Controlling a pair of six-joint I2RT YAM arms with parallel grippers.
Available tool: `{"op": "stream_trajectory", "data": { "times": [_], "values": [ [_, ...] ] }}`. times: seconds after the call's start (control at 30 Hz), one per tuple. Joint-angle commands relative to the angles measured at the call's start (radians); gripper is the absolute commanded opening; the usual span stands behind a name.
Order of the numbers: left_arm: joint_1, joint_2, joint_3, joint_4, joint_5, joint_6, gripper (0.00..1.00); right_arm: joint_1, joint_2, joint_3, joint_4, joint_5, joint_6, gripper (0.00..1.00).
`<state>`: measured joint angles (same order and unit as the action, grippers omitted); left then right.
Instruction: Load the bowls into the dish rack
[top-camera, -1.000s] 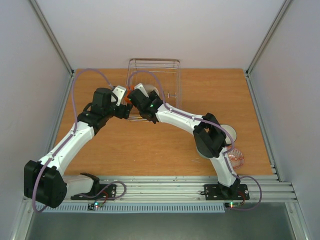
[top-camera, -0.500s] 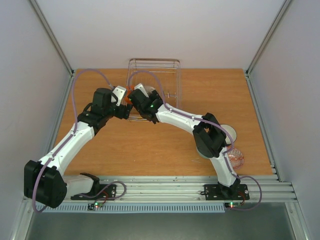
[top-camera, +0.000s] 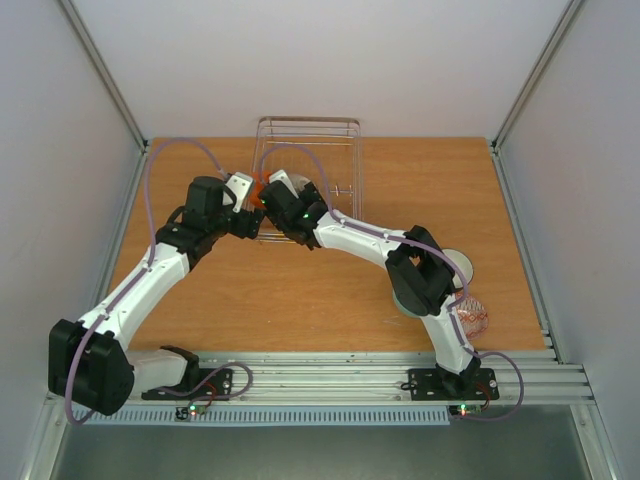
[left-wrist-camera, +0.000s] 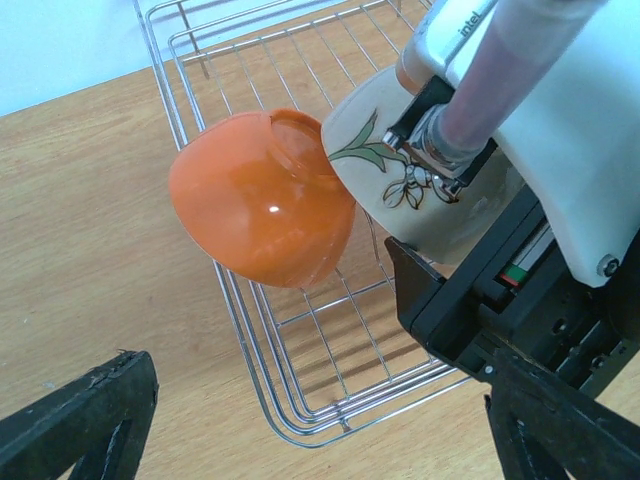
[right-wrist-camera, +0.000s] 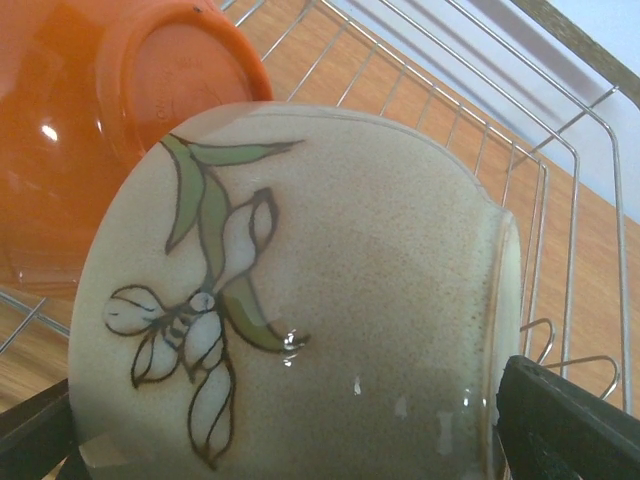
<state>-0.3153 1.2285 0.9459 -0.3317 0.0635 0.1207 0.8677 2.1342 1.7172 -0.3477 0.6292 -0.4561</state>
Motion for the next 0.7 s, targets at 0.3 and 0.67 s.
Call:
{"op": "stream_trajectory", "data": {
  "times": [0.3,0.67],
  "values": [
    [0.002,0.003,-0.013,0.061,0.012,0.01,0.9,-0.007,-0.086,-0.044,0.073,-0.005,-0.012,0.96],
    [0.001,0.008,-0.016,0.066,0.013,0.011,0.9,-0.007,-0.192,-0.122,0.157,-0.095,-0.027,0.96]
  ]
}}
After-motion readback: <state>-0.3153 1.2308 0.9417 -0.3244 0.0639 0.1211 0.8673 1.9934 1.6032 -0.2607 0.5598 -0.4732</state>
